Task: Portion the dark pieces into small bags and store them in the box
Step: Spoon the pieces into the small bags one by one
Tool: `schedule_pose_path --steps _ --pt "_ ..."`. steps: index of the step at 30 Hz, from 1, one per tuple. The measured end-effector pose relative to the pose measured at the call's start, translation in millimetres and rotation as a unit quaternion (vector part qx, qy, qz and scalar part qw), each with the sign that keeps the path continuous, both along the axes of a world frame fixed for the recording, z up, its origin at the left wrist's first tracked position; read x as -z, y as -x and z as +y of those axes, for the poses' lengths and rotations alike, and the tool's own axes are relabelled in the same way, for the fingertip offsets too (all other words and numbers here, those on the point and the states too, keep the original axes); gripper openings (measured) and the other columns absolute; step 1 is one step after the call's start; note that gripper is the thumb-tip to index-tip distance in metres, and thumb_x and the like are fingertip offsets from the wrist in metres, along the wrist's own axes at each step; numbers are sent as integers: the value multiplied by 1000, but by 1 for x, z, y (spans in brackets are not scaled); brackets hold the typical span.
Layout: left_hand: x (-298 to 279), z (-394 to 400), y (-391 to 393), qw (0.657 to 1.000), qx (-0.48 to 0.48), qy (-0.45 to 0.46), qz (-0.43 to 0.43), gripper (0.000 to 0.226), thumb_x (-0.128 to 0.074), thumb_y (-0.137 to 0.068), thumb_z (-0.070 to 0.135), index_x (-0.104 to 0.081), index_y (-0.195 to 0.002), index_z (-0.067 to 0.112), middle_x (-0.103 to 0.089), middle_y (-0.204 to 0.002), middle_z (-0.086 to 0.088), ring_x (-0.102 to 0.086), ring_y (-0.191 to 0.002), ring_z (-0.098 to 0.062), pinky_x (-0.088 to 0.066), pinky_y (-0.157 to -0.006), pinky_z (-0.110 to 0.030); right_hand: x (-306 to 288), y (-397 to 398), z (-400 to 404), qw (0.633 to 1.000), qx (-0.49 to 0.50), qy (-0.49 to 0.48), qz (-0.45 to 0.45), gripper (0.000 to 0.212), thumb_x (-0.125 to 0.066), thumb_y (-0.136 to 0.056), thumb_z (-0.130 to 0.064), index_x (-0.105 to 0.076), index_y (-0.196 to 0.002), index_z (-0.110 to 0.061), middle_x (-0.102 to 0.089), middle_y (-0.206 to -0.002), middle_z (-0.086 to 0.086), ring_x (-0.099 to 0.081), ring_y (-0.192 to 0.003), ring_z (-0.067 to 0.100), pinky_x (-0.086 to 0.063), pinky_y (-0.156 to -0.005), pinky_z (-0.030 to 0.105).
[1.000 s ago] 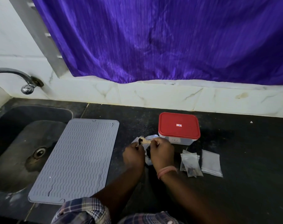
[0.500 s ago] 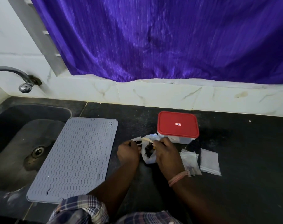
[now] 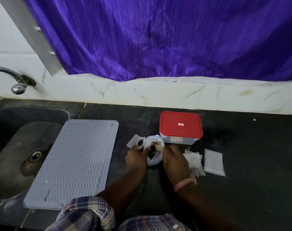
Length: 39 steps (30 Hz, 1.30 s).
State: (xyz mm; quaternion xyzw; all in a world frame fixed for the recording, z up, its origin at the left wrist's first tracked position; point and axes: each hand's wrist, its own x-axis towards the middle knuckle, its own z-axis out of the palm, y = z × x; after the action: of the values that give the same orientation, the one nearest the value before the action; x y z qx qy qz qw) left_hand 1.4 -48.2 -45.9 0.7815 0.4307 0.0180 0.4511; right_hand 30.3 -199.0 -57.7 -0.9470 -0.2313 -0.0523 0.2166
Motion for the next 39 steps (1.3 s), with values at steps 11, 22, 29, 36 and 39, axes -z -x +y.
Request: schedule_pose_path --steps 11,22,29,36,39 --pt "11 -4 -5 1000 11 14 -11 15 -70 -87 16 -75 -102 14 -77 -97 -3 -72 -96 -23 -58 -87 -37 16 -13 11 995 17 59 76 10 -58 -80 -34 -65 -86 -30 -60 -96 -8 -53 -84 8 -49 -76 28" --pt "12 -1 -6 995 -21 78 -55 18 -67 -86 7 -78 -98 15 -75 -89 0 -70 -89 -19 -56 -84 -32 0 -12 -1 1000 16 16 6 8 -69 -76 -20 -66 -80 -15 -59 -85 4 -59 -68 20 -49 -59 30" --pt "10 -3 -8 996 -23 75 -45 20 -67 -88 10 -77 -103 16 -76 -93 1 -70 -90 -17 -51 -77 -25 11 -6 11 995 6 65 69 14 -67 -79 -27 -68 -92 -24 -55 -101 -3 -61 -80 16 -53 -73 33" --pt "12 -3 -7 996 -19 70 -55 20 -66 -86 10 -79 -100 15 -78 -91 -3 -72 -89 -21 -57 -82 -32 -7 -2 0 996 48 -77 10 5 -64 -82 -14 -66 -86 -15 -59 -93 4 -60 -78 19 -50 -65 33" --pt "15 -3 -7 996 -21 71 -57 22 -66 -87 11 -78 -105 13 -78 -96 -5 -72 -94 -22 -57 -86 -34 0 -2 0 1000 25 -6 6 12 -69 -76 -13 -67 -88 -17 -58 -91 4 -62 -72 20 -50 -60 31"
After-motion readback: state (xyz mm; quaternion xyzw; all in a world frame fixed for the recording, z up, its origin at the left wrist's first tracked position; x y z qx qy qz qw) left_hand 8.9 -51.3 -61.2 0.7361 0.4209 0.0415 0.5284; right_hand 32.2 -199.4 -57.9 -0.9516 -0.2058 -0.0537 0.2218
